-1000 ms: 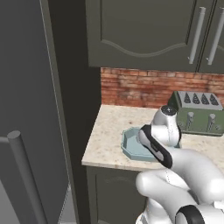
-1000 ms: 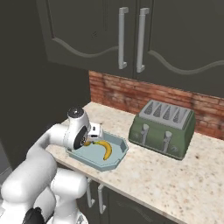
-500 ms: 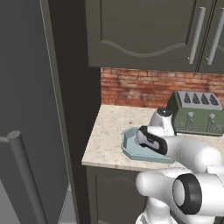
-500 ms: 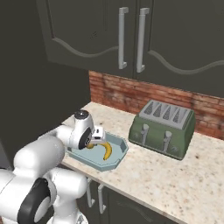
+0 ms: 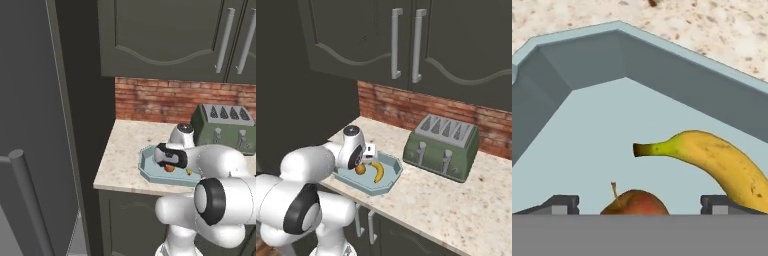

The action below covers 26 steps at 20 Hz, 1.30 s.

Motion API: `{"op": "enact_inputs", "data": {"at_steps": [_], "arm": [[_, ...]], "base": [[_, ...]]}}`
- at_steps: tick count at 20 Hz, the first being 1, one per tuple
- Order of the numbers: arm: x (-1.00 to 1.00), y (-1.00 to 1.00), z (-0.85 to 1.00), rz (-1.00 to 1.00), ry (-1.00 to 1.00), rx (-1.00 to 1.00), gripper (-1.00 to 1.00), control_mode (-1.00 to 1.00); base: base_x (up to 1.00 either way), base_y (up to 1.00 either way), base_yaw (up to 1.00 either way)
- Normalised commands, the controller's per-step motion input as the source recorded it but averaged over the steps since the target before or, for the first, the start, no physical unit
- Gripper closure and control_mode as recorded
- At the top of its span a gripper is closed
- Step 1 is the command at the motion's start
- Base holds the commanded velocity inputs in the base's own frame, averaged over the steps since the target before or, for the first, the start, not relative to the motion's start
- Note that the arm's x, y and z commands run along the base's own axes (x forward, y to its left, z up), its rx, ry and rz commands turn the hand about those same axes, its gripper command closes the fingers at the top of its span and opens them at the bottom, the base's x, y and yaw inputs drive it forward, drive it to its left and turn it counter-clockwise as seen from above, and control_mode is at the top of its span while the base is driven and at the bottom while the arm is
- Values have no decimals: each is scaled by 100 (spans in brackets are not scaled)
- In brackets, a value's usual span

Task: Pick the banana and apple from the fridge and place them inside the tupperware on the counter.

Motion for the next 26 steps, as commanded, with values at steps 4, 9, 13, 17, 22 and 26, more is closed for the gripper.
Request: {"op": "enact_inputs", "data": {"at_steps": [4,9,13,17,22,26], "arm": [[-26,0,14,0,-6,0,-100,-100],[-98,0,37,0,-9,0,-100,-100],[-92,-10,93,1,-17,0,-100,-100],[-98,-22,93,0,-20,0,-100,-100],[-100,-43,81,0,-22,0,-100,-100],[-99,-48,72,0,-18,0,-100,-100]], "base": [[0,0,0],[0,0,0],[0,0,0],[0,0,0],[0,0,0],[0,0,0]]}}
